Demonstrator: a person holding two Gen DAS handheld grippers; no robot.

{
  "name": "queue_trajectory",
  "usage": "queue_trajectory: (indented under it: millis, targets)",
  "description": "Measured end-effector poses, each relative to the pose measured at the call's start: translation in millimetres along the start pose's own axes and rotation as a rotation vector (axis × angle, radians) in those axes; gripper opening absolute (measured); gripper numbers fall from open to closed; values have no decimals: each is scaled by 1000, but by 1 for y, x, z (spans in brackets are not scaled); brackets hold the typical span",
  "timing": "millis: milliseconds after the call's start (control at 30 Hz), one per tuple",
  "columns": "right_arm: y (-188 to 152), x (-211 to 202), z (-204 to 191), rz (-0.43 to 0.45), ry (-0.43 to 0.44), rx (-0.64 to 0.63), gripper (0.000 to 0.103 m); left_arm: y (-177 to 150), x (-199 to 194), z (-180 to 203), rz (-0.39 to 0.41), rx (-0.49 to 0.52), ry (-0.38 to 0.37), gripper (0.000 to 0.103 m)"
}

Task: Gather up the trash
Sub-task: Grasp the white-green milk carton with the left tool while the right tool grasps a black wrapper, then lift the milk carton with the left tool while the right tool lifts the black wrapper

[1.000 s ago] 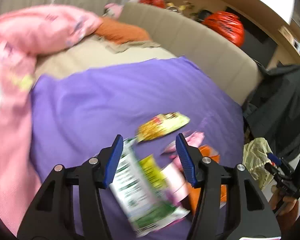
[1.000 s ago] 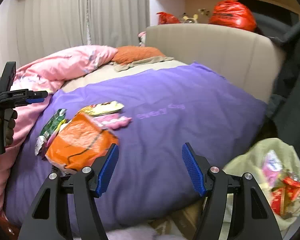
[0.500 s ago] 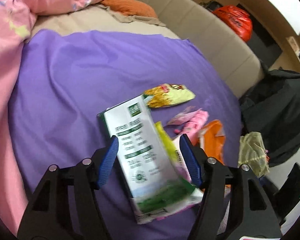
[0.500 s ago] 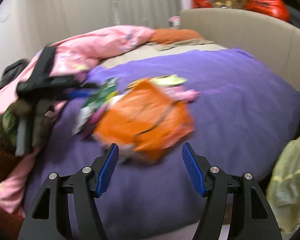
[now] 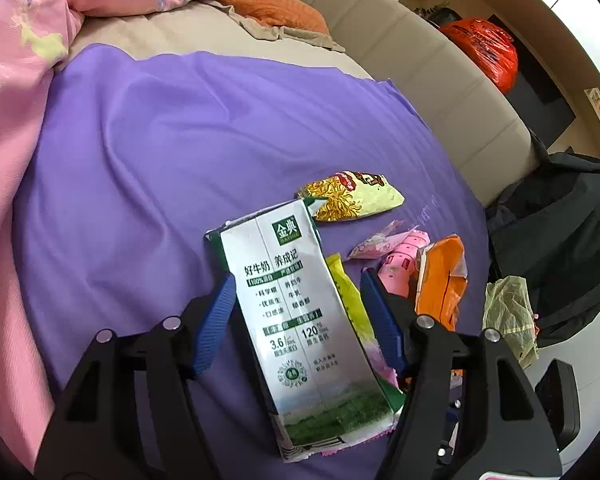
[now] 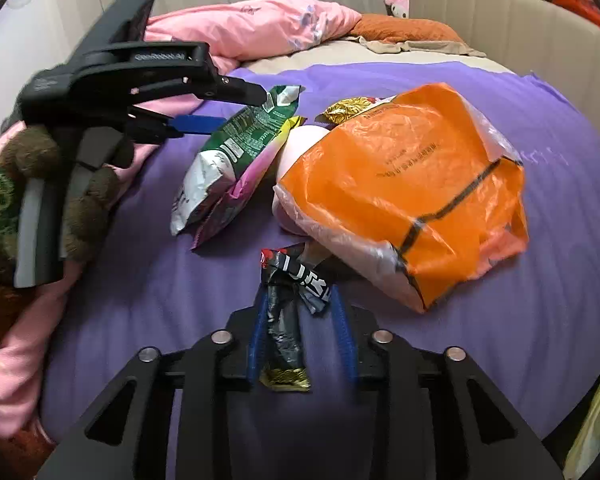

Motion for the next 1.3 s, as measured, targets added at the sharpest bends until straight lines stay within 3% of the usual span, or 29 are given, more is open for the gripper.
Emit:
queue_trajectory:
  millis: [233,367,467,533,667,900,1067,1300]
  targets:
    - [-16,-35,-3,59,-28,-1,23,22,17,-8,-10,-63,41,61]
    - [-26,-40,-2,55,-42,-10,22,21,27,-5,-64,-16,118,62]
    - [-33,-45,1,59,-30,1,23,11,35,-8,-158,-52,90,61]
    - [-32,-47,1,67,-31,0,23,6,34,-11,-174,-72,76,53]
    - [-33,-57,3,94,-43,-1,23,7,5,-2,-87,-54,45,52]
    - [-37,-80,12,153,-63,31,23,3,-64,67,150,168,17,50]
    - [-38,-98,8,202,-76,18,22,-14,-88,112,262,302,59,50]
    - [-33,-131,25,287,-132,39,17,-33,-104,155,321,397,42,50]
Point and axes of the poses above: each gripper's, at about its wrist camera, not at the fingertips, and x roughly the way its jaws point, z to its right, y to its top, the point moved 1 cm from there along x, roughly the way its jaws point, and after that the axes turned 1 degree about -x, right-handed, at the moved point
